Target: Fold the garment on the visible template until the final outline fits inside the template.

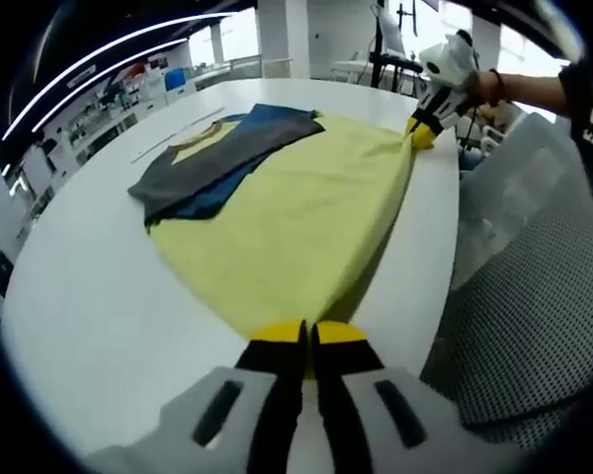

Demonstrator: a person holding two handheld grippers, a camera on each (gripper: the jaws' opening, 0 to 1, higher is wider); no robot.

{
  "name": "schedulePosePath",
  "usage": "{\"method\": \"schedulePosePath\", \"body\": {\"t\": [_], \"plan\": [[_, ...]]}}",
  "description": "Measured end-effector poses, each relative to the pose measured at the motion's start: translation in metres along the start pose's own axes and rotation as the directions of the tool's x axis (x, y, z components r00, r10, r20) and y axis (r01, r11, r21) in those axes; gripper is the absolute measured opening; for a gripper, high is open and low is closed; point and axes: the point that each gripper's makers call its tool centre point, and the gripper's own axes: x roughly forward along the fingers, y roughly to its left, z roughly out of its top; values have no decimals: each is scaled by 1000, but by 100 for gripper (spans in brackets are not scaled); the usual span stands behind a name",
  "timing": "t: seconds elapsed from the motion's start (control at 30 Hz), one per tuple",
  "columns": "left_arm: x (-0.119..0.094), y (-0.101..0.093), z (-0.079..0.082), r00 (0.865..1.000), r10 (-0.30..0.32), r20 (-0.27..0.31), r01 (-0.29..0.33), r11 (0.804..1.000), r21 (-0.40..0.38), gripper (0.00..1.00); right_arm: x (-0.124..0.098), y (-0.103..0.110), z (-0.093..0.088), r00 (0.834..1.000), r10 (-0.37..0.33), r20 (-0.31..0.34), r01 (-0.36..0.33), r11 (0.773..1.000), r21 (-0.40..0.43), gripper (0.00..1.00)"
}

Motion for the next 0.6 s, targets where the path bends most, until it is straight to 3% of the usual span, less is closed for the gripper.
{"method": "schedulePosePath", "body": {"t": [0.3,0.6], "plan": [[-15,0,9,999,34,7,-33,999,-39,0,-19,9,8,1000,4,27,-4,1000,-15,0],[-25,-7,1,999,40,-4,-40,997,-58,0,-35,30,11,999,12,41,-11,1000,-29,0]]}}
